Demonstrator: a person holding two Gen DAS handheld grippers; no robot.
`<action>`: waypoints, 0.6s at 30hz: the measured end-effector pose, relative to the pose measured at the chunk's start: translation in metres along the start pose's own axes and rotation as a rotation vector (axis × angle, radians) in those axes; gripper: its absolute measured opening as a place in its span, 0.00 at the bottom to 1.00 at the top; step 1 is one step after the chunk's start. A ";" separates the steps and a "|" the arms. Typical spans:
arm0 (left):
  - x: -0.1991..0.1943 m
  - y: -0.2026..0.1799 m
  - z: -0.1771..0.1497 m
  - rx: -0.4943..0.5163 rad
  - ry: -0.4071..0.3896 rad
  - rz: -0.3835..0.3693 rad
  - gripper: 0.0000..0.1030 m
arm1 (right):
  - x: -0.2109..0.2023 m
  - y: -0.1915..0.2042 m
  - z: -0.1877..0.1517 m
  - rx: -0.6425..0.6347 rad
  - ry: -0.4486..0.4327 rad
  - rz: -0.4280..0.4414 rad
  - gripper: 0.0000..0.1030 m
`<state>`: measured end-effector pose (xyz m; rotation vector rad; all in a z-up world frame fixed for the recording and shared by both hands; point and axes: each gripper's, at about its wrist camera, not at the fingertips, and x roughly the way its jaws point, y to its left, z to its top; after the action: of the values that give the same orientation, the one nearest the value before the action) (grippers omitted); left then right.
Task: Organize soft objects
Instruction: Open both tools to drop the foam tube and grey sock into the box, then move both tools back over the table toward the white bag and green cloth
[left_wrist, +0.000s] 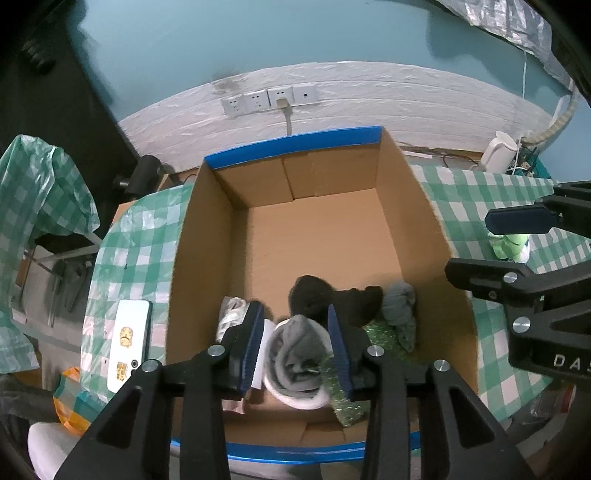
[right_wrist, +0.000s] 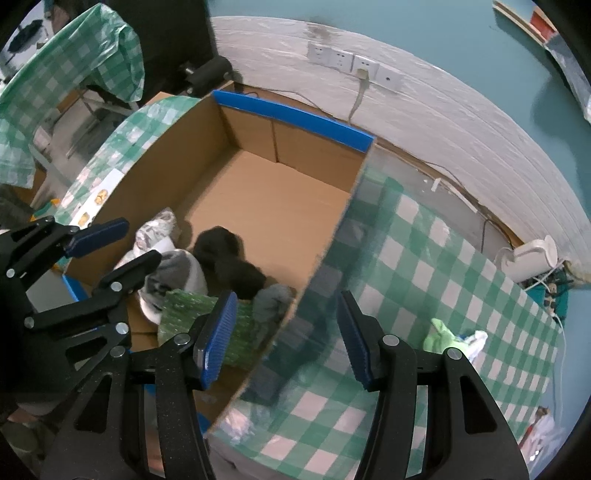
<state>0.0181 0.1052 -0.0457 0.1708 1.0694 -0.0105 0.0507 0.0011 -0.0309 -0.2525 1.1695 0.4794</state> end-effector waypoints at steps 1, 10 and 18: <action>0.000 -0.003 0.001 0.003 0.000 -0.002 0.35 | -0.001 -0.004 -0.002 0.005 0.000 -0.003 0.54; -0.006 -0.026 0.011 0.022 -0.015 -0.016 0.44 | -0.009 -0.039 -0.021 0.064 -0.006 -0.025 0.54; -0.006 -0.055 0.012 0.075 -0.020 -0.025 0.44 | -0.014 -0.069 -0.038 0.117 -0.008 -0.040 0.54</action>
<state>0.0204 0.0486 -0.0419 0.2249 1.0519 -0.0751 0.0483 -0.0785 -0.0358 -0.1723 1.1781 0.3749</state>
